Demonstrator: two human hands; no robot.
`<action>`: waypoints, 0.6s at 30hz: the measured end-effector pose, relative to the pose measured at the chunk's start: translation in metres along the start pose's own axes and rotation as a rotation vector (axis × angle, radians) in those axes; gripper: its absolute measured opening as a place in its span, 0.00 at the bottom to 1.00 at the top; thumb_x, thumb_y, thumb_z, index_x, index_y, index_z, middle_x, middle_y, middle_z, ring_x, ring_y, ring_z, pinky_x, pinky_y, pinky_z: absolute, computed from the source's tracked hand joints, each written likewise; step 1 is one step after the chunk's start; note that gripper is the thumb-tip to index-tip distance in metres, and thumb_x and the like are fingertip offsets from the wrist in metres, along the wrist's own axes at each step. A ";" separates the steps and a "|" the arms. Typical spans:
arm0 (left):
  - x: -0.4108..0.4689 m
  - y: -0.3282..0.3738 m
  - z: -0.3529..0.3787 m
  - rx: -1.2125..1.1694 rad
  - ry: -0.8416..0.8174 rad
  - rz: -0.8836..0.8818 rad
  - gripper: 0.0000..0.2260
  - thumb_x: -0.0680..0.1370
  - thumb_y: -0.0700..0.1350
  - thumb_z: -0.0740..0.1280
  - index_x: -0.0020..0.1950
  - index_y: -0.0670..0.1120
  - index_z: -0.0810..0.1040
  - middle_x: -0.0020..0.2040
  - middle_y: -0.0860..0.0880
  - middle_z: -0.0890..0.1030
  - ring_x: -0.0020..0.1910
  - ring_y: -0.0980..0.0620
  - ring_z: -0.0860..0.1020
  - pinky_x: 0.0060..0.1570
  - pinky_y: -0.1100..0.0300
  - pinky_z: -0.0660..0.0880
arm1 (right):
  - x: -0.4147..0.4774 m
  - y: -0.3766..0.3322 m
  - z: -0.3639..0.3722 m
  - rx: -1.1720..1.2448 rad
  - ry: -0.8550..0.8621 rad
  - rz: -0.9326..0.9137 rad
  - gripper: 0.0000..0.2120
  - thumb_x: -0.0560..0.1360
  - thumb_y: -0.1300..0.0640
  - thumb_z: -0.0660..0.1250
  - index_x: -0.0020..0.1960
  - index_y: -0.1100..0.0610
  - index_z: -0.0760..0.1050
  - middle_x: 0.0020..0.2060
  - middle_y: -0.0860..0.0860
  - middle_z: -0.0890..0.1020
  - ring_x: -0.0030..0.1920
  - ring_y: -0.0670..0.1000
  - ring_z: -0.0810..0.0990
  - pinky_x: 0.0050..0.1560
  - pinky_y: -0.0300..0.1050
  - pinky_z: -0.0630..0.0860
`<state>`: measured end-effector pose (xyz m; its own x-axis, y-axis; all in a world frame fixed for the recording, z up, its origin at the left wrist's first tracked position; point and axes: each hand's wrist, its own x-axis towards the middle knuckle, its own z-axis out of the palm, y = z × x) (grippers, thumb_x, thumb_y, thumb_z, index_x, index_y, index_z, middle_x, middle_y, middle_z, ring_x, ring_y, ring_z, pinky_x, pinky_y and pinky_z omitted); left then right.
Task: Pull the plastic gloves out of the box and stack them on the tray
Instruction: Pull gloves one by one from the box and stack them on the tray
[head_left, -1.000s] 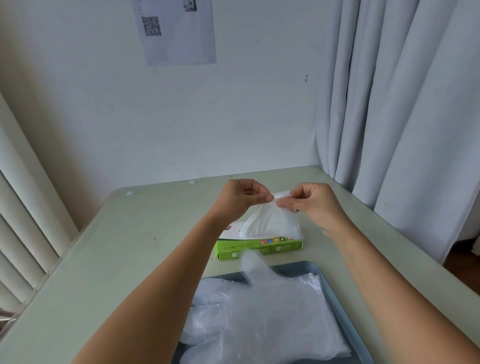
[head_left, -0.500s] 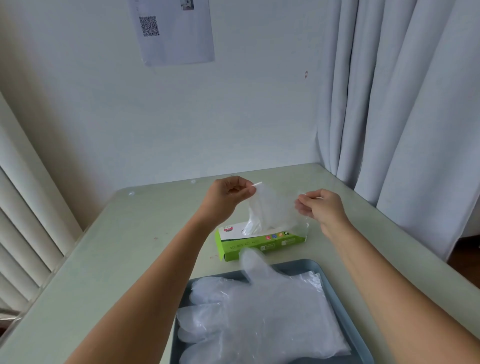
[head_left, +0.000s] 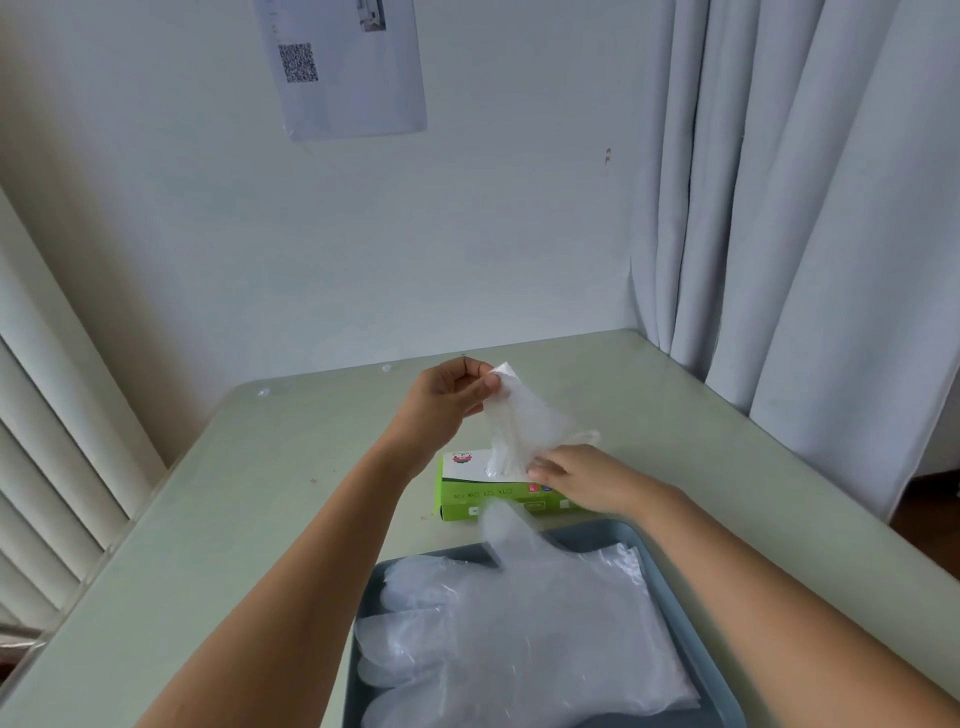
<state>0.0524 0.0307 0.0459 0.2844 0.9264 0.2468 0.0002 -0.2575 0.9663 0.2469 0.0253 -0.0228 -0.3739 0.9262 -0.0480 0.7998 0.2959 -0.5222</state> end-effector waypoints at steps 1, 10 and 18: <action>0.000 0.001 -0.001 -0.019 0.009 0.008 0.04 0.79 0.38 0.64 0.45 0.41 0.77 0.41 0.47 0.82 0.43 0.55 0.81 0.56 0.59 0.77 | -0.001 0.000 0.001 -0.025 -0.034 -0.004 0.12 0.83 0.50 0.54 0.46 0.51 0.73 0.43 0.43 0.74 0.50 0.48 0.73 0.46 0.37 0.67; -0.012 0.004 -0.006 -0.186 0.133 0.066 0.07 0.79 0.35 0.63 0.42 0.41 0.77 0.35 0.52 0.81 0.37 0.56 0.79 0.51 0.60 0.78 | -0.001 0.002 0.006 -0.206 -0.181 -0.036 0.28 0.82 0.42 0.47 0.78 0.52 0.46 0.77 0.45 0.46 0.77 0.45 0.43 0.75 0.41 0.40; -0.007 0.032 0.015 -0.203 0.124 0.128 0.07 0.78 0.35 0.64 0.42 0.42 0.78 0.33 0.53 0.81 0.36 0.56 0.78 0.49 0.60 0.76 | 0.002 0.003 0.011 -0.392 -0.123 -0.083 0.30 0.80 0.42 0.55 0.77 0.54 0.54 0.78 0.49 0.47 0.78 0.51 0.46 0.76 0.49 0.45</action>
<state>0.0647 0.0115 0.0742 0.1499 0.9196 0.3630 -0.2243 -0.3259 0.9184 0.2432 0.0250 -0.0337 -0.4792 0.8675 -0.1335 0.8738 0.4571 -0.1658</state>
